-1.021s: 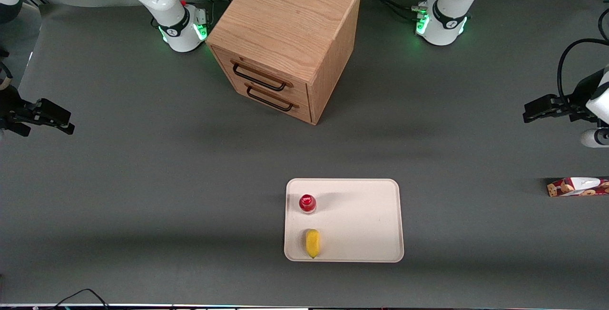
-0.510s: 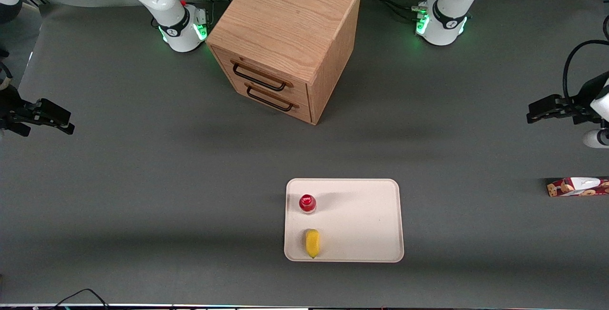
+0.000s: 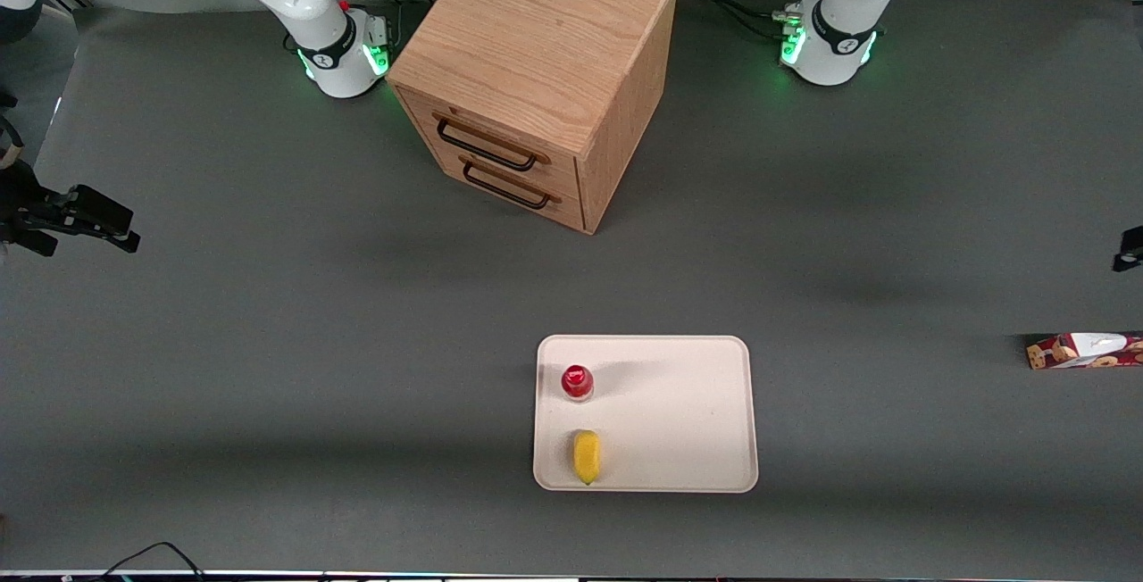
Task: Place red cookie box on tray
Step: 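Move the left gripper down over the red plaid cookie box, then close the left gripper on the cookie box end and lift it upright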
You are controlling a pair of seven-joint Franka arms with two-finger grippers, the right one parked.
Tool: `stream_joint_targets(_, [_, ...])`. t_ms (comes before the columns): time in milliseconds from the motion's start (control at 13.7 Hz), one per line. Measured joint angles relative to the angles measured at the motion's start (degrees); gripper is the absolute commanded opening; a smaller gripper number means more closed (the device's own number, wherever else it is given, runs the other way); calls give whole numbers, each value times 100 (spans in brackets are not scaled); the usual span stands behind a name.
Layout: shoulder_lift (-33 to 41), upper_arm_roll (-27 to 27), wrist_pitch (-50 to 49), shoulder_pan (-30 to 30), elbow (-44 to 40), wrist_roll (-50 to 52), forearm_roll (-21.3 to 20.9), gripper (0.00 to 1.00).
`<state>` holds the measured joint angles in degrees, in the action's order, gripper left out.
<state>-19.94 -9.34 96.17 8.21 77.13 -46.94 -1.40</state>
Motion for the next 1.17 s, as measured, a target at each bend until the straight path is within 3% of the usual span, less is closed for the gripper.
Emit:
stream_joint_targets(219, [-594, -519, 593, 141, 44, -2100, 33, 100])
stream_joint_targets(583, [-1491, -599, 1603, 572, 44, -4372, 34, 100])
stream_joint_targets(1167, [-2442, -599, 2593, 803, 46, -5306, 261, 100])
